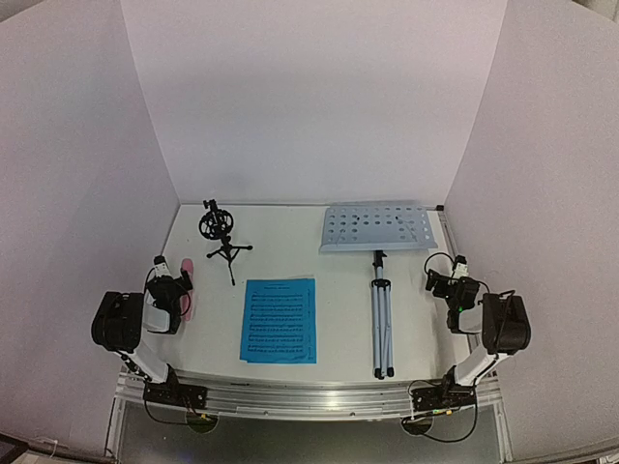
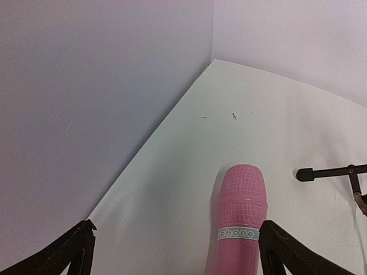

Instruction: Set up the instrument practice props

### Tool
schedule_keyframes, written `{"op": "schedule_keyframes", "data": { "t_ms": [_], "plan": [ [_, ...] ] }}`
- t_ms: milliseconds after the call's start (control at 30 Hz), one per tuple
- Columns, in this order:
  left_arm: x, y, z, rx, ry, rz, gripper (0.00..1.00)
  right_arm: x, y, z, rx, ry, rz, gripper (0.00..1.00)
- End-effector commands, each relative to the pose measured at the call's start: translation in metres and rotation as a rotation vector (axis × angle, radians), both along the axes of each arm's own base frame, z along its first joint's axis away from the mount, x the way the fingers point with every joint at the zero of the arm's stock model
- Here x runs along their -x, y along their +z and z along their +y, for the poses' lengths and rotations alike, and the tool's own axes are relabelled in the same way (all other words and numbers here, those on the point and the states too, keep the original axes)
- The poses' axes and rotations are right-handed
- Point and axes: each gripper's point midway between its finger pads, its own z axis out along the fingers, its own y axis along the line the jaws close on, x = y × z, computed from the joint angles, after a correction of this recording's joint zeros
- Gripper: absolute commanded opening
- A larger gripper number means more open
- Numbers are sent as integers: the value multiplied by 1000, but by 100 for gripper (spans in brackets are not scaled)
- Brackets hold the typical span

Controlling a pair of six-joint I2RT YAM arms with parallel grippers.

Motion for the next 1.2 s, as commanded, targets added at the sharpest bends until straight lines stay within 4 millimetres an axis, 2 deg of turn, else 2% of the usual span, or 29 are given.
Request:
{"op": "schedule_keyframes", "data": {
  "t_ms": [0, 267, 400, 533, 600, 667, 733, 767, 833, 867, 933, 1033, 1133, 1167],
  "plan": [
    [-9, 20, 4, -4, 17, -70, 100, -2, 5, 3, 7, 17, -17, 98],
    [-8, 21, 4, -12, 16, -77, 100, -3, 5, 3, 6, 13, -16, 98],
    [1, 36, 4, -22, 11, -135, 100, -5, 9, 3, 17, 6, -19, 98],
    [30, 65, 20, -23, 133, -239, 100, -2, 41, -3, 19, -34, -14, 98],
    [36, 83, 21, -16, 142, -266, 100, 2, 70, -7, 25, -61, -54, 98],
    [35, 101, 12, -12, 80, -277, 100, 5, 106, -6, -8, -72, -125, 98],
    [31, 135, -14, -15, -88, -313, 100, 11, 136, -4, -65, -80, -162, 98],
    [31, 142, -29, -5, -176, -294, 100, 11, 153, 4, -69, -33, -182, 98],
    [37, 166, -74, 9, -448, -288, 100, 14, 179, 23, -90, 73, -200, 98],
    [46, 167, -101, 6, -612, -255, 100, 13, 195, 29, -116, 103, -207, 98],
    [70, 180, -146, 17, -894, -263, 100, 11, 204, 40, -188, 147, -143, 94],
    [89, 185, -182, 167, -1054, -232, 100, 6, 214, 59, -256, 182, -27, 90],
    [104, 169, -226, 117, -1225, -102, 100, 13, 198, 113, -125, 239, 120, 88],
    [105, 168, -236, 66, -1251, -81, 100, 13, 192, 119, -92, 218, 151, 86]
  ]
}}
